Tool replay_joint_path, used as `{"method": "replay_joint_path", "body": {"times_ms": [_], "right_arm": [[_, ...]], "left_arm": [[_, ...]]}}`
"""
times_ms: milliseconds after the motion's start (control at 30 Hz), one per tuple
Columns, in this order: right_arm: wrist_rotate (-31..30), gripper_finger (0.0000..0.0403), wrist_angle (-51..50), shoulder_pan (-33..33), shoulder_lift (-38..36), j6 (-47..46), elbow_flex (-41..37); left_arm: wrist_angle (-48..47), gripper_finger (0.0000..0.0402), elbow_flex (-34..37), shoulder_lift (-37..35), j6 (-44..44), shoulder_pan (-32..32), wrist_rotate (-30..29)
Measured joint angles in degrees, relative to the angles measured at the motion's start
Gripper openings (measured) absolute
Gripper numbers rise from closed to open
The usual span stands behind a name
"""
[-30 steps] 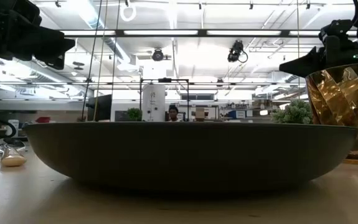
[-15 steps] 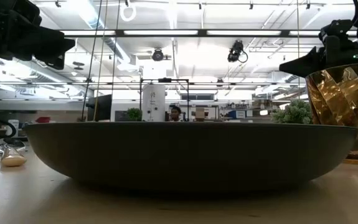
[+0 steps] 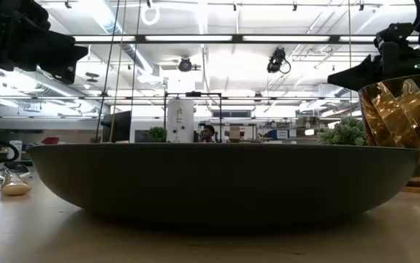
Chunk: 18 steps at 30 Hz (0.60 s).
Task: Pick and place plate/cup/fork/spoon on tray
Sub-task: Put the brown glass on the black serving tray
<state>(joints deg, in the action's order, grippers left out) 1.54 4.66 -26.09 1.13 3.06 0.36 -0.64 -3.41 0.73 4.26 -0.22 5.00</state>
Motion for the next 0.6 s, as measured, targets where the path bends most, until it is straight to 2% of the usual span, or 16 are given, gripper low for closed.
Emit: {"method": "replay_joint_path", "body": {"times_ms": [100,233,333,467,600], "right_arm": [[0.00,0.0059,0.36,0.01,-0.02,0.40,0.00],[0.00,0.0059,1.22,-0.01,-0.02,-0.35,0.00],[0.00,0.0059,1.34,0.01,-0.02,-2.55,0.00],[-0.24,0.0059,1.29,-0.01,-0.02,-13.75,0.00],[-0.41,0.0059,1.26,-0.01,-0.02,-16.15,-0.01]], "left_arm": [[0.00,0.0142,0.01,0.00,8.06,0.00,0.07],[0.01,0.0142,0.01,0.00,13.30,0.01,0.05],[0.00,0.0142,0.01,0.01,13.18,0.00,0.04],[0.00,0.0142,0.01,0.02,13.15,0.01,0.02],[0.00,0.0142,0.01,0.00,13.15,0.01,0.02]]}}
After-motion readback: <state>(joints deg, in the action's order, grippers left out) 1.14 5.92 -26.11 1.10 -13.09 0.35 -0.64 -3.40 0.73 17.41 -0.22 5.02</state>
